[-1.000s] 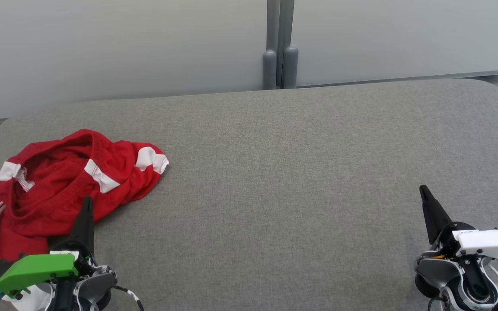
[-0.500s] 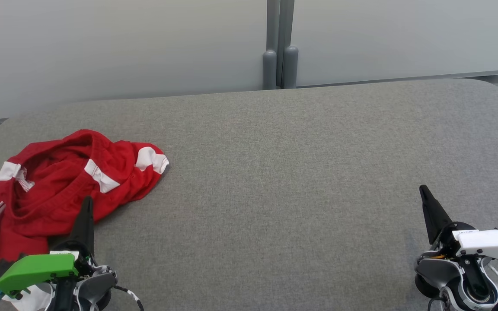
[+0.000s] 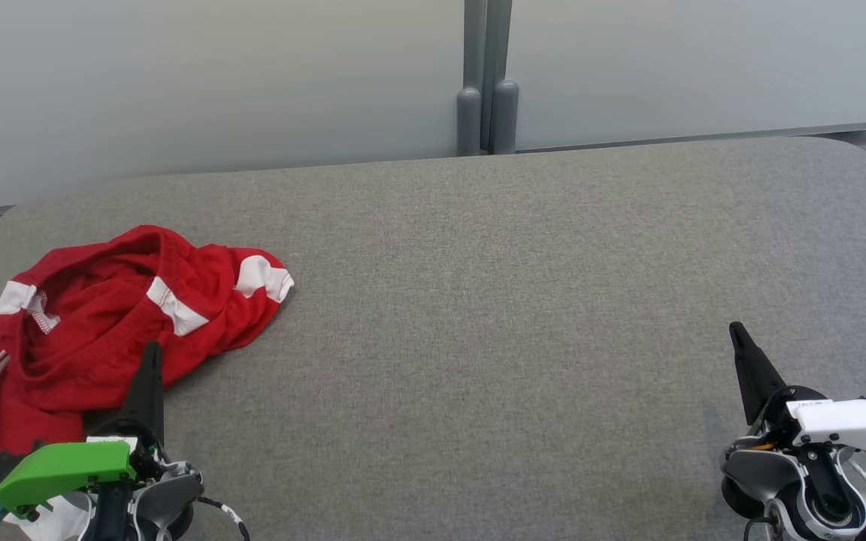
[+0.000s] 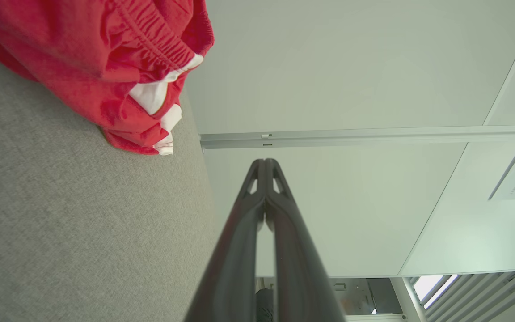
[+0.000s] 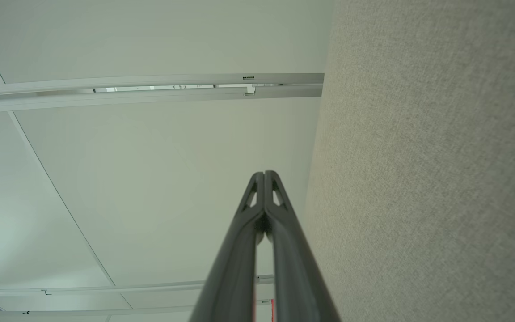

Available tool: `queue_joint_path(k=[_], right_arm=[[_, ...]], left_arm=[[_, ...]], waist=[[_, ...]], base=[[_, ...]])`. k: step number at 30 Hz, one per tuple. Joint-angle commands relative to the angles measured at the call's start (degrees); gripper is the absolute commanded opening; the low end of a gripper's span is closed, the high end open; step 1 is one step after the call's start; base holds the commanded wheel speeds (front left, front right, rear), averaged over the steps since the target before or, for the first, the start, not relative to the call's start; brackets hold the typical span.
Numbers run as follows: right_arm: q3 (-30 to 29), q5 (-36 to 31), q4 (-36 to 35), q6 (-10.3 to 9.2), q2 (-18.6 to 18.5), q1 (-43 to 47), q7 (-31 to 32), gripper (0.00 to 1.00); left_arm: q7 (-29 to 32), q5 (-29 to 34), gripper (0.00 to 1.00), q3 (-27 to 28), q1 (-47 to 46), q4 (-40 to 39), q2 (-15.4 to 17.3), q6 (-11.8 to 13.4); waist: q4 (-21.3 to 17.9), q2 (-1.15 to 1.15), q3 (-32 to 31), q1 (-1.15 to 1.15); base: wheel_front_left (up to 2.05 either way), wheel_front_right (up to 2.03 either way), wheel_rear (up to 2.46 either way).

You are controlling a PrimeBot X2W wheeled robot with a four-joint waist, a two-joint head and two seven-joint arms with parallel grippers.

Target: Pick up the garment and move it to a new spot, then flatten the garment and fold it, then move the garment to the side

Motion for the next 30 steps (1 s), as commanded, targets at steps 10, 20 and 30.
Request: queue_joint_path(k=[10, 20, 30], right_arm=[[0.02, 0.29, -0.23, 0.07, -0.3, -0.61, 0.12, 0.0], [0.02, 0.29, -0.23, 0.07, -0.3, -0.61, 0.12, 0.0], [0.02, 0.29, -0.23, 0.07, -0.3, -0.61, 0.12, 0.0]], left_arm=[[0.06, 0.11, 0.0, 0.11, -0.94, -0.21, 0.01, -0.27], [0.06, 0.1, 0.0, 0.11, -0.94, -0.21, 0.01, -0.27], [0.06, 0.1, 0.0, 0.11, -0.94, -0.21, 0.01, -0.27]], waist=[[0.0, 0.69, 0.0, 0.0], [0.0, 0.69, 0.0, 0.0], [0.0, 0.69, 0.0, 0.0]], base=[[0.0, 0.0, 0.0], [0.0, 0.0, 0.0], [0.0, 0.0, 0.0]])
